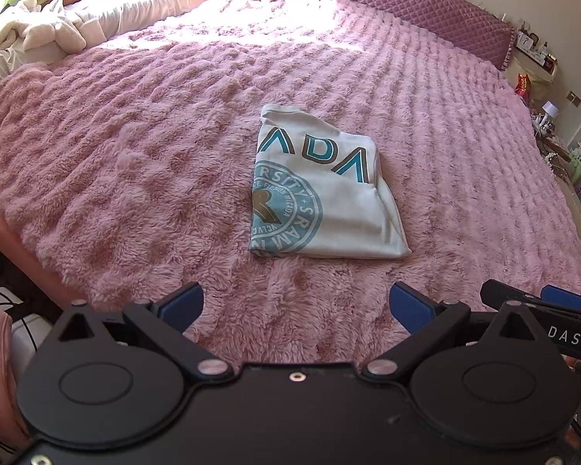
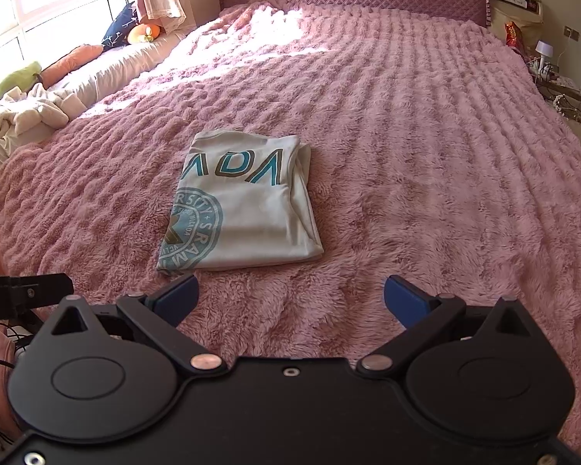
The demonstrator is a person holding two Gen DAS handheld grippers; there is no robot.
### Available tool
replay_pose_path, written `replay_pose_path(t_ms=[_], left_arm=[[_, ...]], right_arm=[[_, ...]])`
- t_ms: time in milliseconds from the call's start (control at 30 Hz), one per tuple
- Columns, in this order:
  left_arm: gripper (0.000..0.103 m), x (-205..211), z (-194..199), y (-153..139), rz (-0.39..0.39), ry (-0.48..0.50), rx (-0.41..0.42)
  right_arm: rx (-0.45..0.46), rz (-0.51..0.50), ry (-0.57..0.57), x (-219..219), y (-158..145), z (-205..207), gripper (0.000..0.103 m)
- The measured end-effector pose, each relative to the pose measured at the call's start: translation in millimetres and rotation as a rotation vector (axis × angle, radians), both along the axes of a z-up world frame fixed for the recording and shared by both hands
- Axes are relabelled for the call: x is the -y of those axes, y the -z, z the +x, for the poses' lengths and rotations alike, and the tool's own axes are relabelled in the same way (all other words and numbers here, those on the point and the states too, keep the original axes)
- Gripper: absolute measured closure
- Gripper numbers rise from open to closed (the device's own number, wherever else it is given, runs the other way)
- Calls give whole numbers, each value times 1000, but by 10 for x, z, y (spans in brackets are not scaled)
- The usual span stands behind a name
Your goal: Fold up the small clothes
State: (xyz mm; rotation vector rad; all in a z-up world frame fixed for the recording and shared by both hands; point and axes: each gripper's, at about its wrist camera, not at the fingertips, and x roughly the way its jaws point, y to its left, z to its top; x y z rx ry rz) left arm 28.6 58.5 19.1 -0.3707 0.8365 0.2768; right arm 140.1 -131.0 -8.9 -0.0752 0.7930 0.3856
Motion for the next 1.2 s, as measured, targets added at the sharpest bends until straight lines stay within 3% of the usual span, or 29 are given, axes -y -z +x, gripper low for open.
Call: replay_pose_path(t_ms=[1200], left_arm=[[0,-36,-11,-4,9,-12,-26]], right_arm=[[3,-4,6,13,-50,-29,0]])
